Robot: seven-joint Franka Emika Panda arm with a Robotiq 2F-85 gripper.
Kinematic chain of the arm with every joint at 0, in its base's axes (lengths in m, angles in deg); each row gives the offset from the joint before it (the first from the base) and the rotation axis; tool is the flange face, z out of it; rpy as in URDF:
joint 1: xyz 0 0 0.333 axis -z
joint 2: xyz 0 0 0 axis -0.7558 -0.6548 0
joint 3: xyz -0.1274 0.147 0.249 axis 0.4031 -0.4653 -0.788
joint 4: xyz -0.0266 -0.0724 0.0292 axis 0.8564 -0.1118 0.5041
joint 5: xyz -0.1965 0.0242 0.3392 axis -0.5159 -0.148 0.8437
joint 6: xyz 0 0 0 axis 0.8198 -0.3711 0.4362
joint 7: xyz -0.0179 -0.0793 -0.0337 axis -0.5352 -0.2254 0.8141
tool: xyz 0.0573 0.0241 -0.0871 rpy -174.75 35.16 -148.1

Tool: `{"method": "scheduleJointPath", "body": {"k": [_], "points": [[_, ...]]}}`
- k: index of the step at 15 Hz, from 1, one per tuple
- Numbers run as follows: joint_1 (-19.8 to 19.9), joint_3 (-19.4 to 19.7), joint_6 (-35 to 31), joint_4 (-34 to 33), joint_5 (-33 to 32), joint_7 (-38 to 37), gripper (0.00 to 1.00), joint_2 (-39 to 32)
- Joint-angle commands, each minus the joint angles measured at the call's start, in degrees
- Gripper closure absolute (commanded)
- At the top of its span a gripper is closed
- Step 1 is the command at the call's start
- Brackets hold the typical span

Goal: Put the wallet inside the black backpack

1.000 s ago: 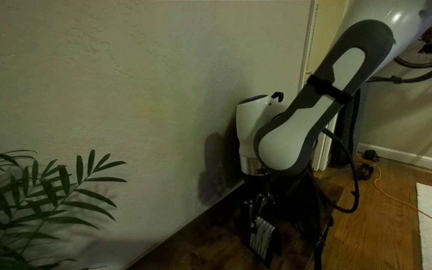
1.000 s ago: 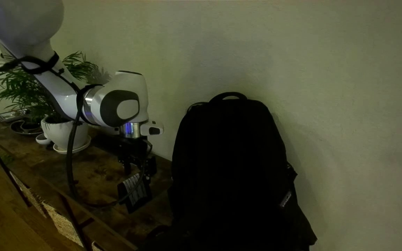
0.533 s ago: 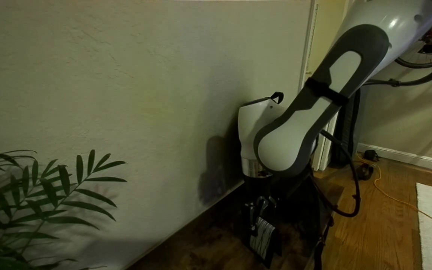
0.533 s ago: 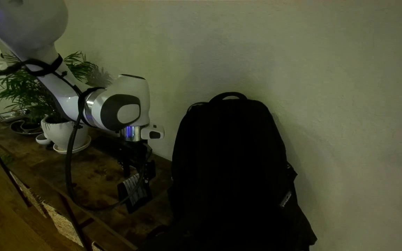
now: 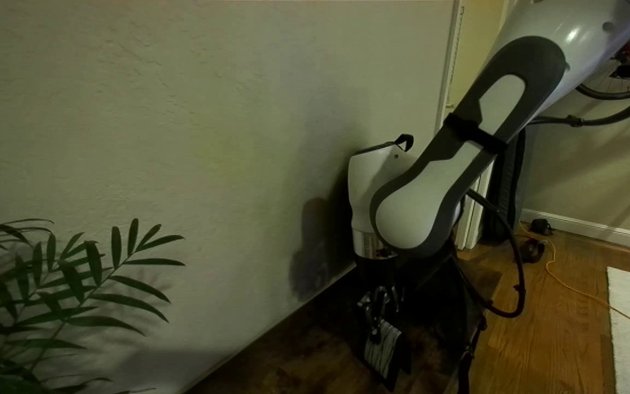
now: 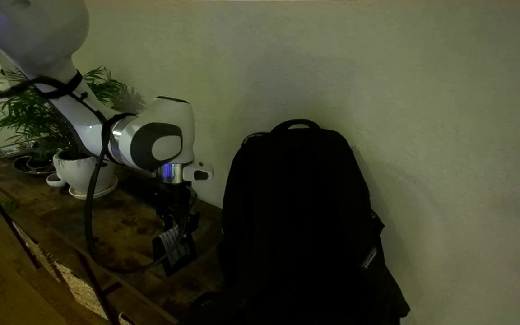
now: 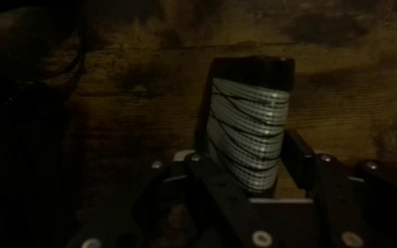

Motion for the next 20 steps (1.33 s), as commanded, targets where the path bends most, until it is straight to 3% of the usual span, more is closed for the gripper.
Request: {"method": "scheduleJointPath", "body": {"k": [1,5,11,20], "points": [[1.4,-1.2,-1.7,0.3,1.4,1.9,0.72,-0.1],[1.4,-1.0,-1.8,0.4,1.4,1.7,0.98,0.1],[0.7,0.1,-3.1,1.3,1.0,0.3,0.96,1.6],[-3.4,6.5,-9.3,2.9,-0.6,-8.0,0.96,4.1]]}}
